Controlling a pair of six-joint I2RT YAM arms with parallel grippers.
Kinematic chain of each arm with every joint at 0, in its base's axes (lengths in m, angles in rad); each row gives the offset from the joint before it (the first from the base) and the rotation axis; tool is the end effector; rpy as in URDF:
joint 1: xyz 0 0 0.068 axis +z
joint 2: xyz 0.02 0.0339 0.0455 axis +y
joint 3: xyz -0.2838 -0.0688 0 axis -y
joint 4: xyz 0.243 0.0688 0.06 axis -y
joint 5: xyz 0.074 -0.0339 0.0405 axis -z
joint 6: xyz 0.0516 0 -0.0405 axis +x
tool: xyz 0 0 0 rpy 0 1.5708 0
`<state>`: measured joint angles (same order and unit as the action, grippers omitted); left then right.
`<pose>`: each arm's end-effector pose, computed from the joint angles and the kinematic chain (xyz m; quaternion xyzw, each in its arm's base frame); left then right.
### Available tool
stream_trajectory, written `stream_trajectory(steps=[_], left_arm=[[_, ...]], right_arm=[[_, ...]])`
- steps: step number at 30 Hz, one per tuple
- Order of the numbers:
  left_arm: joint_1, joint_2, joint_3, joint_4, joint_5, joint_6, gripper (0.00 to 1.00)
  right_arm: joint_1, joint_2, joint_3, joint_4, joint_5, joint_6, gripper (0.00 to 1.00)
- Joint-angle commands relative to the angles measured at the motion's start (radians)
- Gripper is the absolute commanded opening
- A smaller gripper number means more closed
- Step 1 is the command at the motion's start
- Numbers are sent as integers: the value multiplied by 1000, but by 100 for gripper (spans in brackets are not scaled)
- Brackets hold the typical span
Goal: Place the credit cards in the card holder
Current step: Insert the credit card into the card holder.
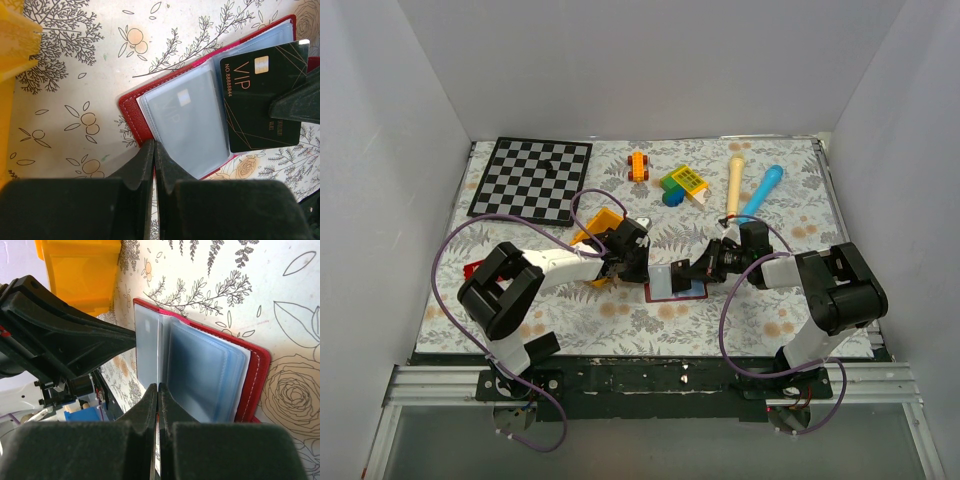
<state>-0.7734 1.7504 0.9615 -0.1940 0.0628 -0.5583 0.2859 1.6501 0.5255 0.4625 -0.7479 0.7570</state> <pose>0.2511 -0.2497 0.1582 0.1117 0.9501 -0.2025 0.2092 0.2680 0.1154 0.1343 0.0393 0.8508 0.4881 0.1907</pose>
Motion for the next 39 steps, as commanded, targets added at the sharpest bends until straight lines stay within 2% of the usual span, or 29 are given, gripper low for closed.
stream_trajectory(steps=[1,39], left_arm=[[0,-15,-23,-21,0,1,0],[0,-14,-23,-19,5,6,0]], right_arm=[[4,10,-4,42,-24,4,1],[44,115,1,159,-56,74,1]])
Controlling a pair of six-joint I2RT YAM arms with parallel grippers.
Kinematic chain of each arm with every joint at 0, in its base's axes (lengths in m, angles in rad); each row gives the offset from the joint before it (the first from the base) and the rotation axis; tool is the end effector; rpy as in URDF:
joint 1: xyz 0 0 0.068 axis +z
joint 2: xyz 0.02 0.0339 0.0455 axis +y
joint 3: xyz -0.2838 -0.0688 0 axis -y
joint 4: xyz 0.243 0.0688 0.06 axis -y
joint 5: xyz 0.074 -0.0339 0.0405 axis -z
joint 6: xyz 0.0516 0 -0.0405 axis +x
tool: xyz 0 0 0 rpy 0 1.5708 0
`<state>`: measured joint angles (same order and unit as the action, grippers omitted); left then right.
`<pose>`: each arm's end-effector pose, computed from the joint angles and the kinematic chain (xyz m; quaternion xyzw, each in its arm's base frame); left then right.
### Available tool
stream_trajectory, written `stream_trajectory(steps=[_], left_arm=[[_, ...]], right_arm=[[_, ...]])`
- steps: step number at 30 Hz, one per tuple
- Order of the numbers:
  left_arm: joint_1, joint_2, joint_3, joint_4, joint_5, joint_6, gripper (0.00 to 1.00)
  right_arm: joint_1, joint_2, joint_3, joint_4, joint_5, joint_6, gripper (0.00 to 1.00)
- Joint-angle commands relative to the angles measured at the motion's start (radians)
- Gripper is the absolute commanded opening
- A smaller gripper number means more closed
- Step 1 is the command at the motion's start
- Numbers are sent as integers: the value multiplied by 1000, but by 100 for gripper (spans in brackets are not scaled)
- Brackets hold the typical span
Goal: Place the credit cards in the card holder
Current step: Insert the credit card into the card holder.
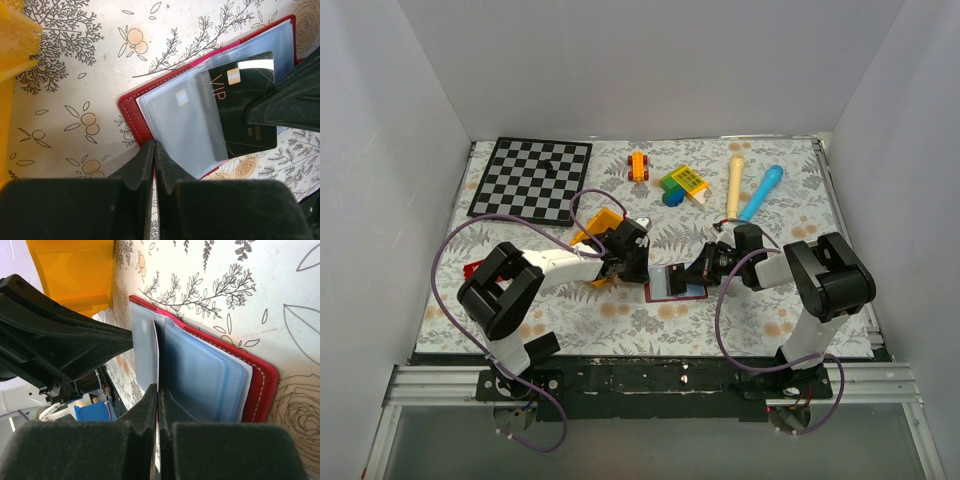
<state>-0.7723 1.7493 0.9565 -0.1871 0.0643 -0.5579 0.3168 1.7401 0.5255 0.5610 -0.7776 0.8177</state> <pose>0.2510 -0.2491 0.1576 0.1116 0.9497 -0.2038 0.2100 0.2707 0.1268 0.1191 0.0431 0.8455 0.5068 0.1629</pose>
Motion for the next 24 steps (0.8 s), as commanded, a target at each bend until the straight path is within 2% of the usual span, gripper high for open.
stream_trajectory(steps=[1,24], left_arm=[[-1,-13,-18,-26,3,6,0],[-1,-14,-32,-18,9,4,0]], right_arm=[[15,29,1,62,-23,17,1],[94,64,33,50,32,15,1]])
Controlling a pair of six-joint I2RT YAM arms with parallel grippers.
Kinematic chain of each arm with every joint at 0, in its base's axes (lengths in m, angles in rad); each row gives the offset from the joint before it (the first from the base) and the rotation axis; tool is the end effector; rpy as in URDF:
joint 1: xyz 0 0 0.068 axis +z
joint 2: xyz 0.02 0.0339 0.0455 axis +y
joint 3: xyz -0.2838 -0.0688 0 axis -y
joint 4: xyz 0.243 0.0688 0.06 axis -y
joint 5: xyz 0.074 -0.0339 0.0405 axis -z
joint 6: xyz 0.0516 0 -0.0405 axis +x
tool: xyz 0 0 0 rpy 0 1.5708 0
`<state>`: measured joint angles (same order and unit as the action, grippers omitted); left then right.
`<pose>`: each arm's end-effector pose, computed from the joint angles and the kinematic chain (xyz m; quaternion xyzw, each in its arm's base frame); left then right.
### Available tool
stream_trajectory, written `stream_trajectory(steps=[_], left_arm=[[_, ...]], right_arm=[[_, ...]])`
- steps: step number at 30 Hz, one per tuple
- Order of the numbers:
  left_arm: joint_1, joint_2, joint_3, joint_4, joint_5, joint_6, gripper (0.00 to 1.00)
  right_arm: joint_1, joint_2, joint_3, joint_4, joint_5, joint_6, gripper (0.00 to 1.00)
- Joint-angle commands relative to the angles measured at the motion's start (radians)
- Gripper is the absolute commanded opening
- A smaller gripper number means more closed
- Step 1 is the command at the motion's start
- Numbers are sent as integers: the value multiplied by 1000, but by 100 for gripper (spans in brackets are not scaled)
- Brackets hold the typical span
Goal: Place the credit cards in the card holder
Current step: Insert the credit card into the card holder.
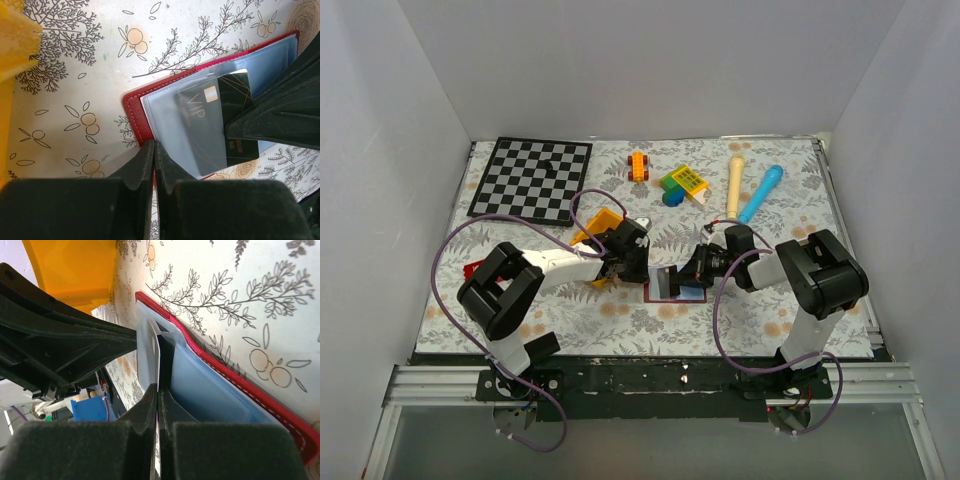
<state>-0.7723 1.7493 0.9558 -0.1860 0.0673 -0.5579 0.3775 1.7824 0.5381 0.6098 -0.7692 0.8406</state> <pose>0.2508 -0.2492 0.1575 0.1120 0.9495 -0.2050 0.2093 0.2692 0.1454 0.1142 0.0251 0.8440 0.5139 0.1515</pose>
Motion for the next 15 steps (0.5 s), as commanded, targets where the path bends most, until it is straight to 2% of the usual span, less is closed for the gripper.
stream_trajectory(steps=[1,4,8,9,15], left_arm=[[-1,-16,-32,-18,5,4,0],[-1,-17,-35,-21,5,4,0],[-1,-22,-40,-18,2,4,0],[-1,-22,-42,-18,2,4,0],[-1,-20,-45,-10,5,6,0]], right_arm=[[35,20,20,1,24,-8,1],[37,3,16,-16,37,-12,4],[37,-66,17,-116,74,-69,25],[37,-86,23,-160,85,-87,34],[37,-247,82,-415,148,-191,40]])
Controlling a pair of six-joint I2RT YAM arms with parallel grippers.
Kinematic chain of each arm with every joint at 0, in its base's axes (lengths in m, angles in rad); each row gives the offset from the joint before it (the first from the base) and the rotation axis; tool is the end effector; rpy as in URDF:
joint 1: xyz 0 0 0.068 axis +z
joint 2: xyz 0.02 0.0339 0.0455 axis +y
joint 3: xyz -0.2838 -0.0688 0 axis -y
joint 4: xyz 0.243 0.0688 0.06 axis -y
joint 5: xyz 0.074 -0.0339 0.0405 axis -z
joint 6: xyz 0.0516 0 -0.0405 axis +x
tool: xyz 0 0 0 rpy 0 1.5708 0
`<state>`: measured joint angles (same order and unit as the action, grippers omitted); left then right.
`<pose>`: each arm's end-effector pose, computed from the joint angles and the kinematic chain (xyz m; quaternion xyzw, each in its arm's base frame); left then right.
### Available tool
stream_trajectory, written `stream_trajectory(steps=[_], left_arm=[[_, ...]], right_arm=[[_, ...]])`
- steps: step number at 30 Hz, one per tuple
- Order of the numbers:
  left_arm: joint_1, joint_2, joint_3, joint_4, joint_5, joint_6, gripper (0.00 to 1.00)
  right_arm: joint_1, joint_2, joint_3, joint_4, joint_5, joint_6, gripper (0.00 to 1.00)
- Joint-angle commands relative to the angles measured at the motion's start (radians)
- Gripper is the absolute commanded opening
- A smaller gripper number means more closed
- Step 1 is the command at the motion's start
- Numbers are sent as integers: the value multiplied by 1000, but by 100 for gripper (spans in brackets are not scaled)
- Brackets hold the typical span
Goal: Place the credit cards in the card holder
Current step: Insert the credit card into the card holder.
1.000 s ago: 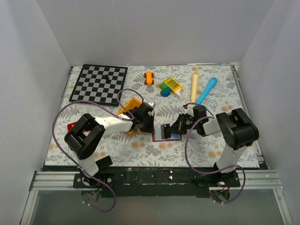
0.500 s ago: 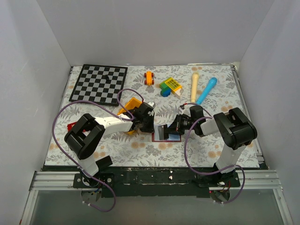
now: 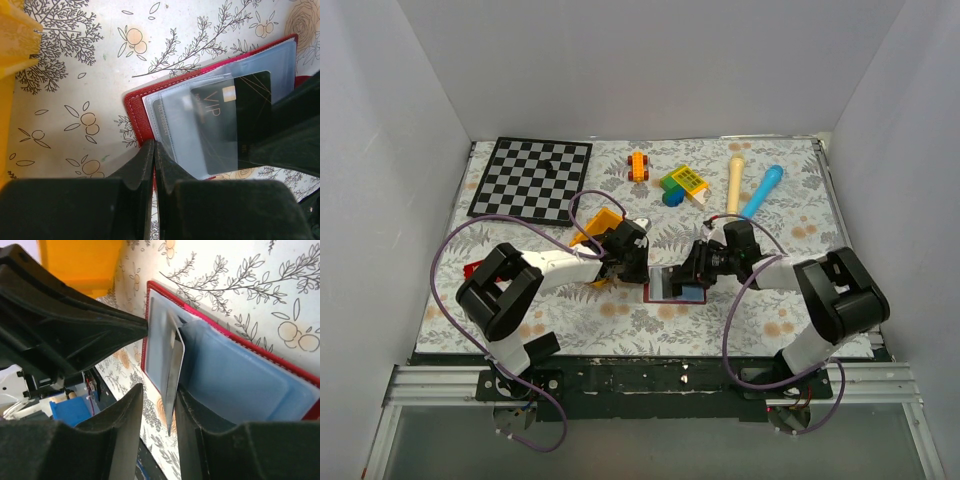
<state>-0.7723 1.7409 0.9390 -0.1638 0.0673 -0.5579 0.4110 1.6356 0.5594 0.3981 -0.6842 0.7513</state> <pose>0.2494 -0.2478 0.1571 0.1120 0.9475 -0.2090 0.2145 0.2577 0.1479 0.1398 0.0012 0.8620 0.4762 0.1738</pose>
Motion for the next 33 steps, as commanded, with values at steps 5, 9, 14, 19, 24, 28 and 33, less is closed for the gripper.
stream_trajectory(steps=[5,9,14,19,24,28,33], left_arm=[[-1,-9,-32,-22,11,4,0],[-1,-7,-35,-16,16,3,0],[-1,-12,-40,-14,14,4,0],[-1,-14,-42,-14,19,6,0],[-1,-21,-54,-11,17,4,0],[-1,-23,-58,-11,19,3,0],[-2,-24,-65,-11,19,3,0]], right_arm=[[3,-181,120,-456,205,-204,41],[3,-160,139,-507,236,-234,41],[3,-174,123,-527,316,-230,27],[8,-166,157,-548,324,-248,1],[41,-134,191,-558,341,-248,1],[69,-106,211,-559,353,-250,1],[98,-88,226,-581,399,-254,1]])
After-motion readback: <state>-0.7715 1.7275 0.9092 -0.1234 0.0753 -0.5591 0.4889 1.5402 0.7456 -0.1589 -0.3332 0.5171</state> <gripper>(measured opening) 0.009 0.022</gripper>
